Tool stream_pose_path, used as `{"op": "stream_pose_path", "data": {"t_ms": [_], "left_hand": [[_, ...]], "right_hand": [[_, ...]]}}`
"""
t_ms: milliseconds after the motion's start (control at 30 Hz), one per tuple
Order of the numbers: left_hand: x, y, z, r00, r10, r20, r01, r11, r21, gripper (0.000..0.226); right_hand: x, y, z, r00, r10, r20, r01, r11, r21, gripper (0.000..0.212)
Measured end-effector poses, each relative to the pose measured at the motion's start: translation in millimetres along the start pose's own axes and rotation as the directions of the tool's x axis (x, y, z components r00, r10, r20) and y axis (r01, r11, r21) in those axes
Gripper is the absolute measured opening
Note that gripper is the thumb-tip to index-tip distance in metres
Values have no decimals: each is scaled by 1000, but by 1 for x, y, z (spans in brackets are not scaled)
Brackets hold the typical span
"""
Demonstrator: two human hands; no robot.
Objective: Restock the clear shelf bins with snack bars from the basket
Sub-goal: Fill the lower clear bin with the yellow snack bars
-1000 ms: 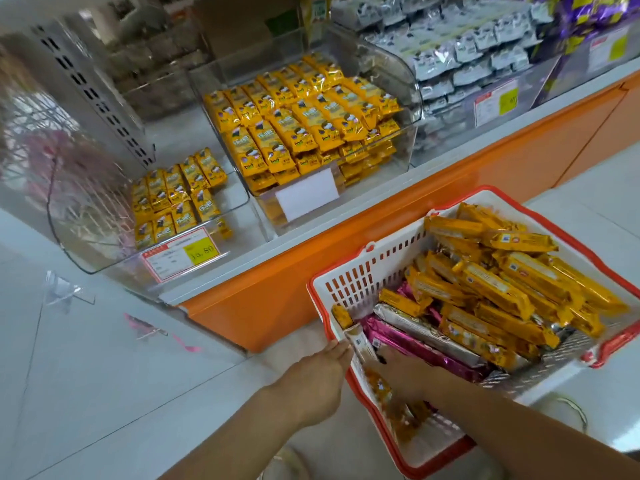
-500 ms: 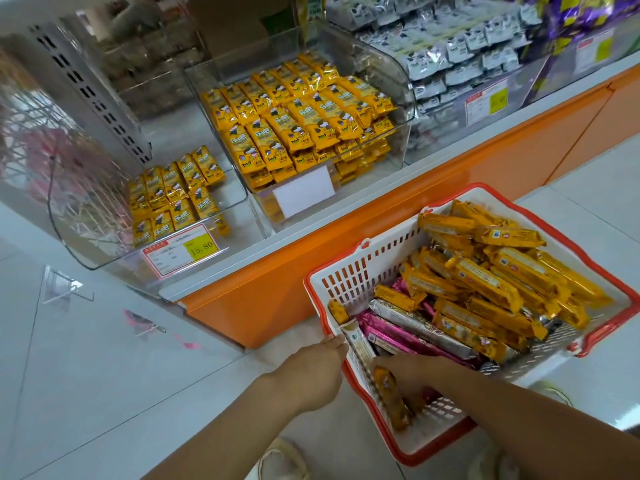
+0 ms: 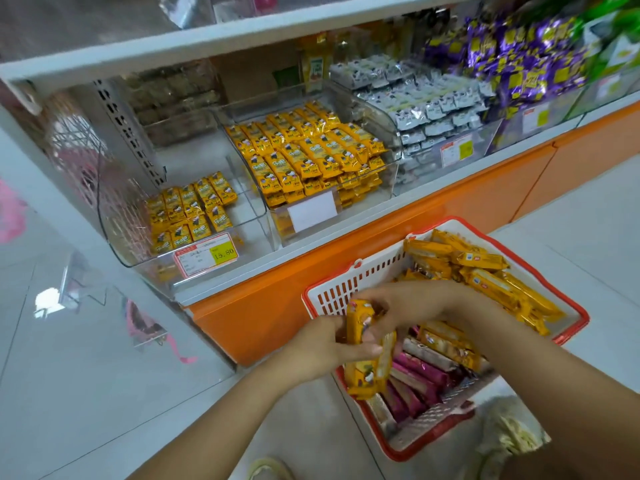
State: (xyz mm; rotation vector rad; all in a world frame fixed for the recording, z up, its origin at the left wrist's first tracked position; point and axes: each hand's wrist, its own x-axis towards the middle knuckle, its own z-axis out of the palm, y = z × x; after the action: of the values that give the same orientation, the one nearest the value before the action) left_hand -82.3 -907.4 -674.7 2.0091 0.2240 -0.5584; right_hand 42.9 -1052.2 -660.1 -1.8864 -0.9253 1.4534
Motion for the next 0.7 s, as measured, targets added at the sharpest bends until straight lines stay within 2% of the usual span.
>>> {"op": "stream_pose_path", "data": {"t_ms": [67, 167, 267, 300, 333, 400, 467, 500, 567, 600, 633, 700], "left_hand": [[-7, 11, -6, 1000, 22, -6, -22, 997, -72, 8], [-16, 16, -17, 999, 43, 5, -40, 960, -278, 29], [-25, 16, -32, 994, 99, 57, -54, 847, -528, 44], [-28, 16, -36, 990, 121, 70, -61, 821, -567, 45], [-31, 17, -40, 986, 146, 81, -69, 800, -596, 46], [-34, 19, -47, 982, 165, 95, -61, 746, -663, 46], [-35, 22, -51, 979, 159, 125, -18, 683, -730, 42], [-36, 25, -50, 975, 158, 154, 10, 666, -746, 35], [-38, 30, -47, 957, 160, 244, 75, 673, -736, 22], [-38, 33, -44, 942, 166, 291, 105, 679, -726, 21], [-38, 35, -42, 926, 185, 328, 122, 677, -726, 26], [-36, 35, -38, 902, 229, 366, 132, 661, -739, 45]], "right_hand": [[-14, -23, -5, 998, -56, -34, 56, 998, 6, 38], [-33, -45, -17, 995, -91, -44, 90, 996, -27, 41], [-51, -59, -28, 993, -114, -24, 114, 993, -33, 50], [-55, -63, -32, 991, -131, -28, 127, 987, -100, 47], [-59, -66, -36, 986, -157, -60, 138, 959, -247, 41], [-65, -74, -44, 976, -179, -127, 84, 841, -535, 42], [-67, -84, -48, 971, -194, -141, 62, 771, -634, 42], [-68, -88, -47, 977, -193, -88, 93, 762, -640, 41], [-70, -96, -48, 986, -167, 23, 162, 902, -400, 41], [-70, -97, -49, 983, -175, 62, 185, 909, -374, 39], [-70, -99, -50, 986, -159, 40, 160, 874, -459, 36], [-69, -111, -54, 992, -75, -97, -22, 671, -742, 29]]}}
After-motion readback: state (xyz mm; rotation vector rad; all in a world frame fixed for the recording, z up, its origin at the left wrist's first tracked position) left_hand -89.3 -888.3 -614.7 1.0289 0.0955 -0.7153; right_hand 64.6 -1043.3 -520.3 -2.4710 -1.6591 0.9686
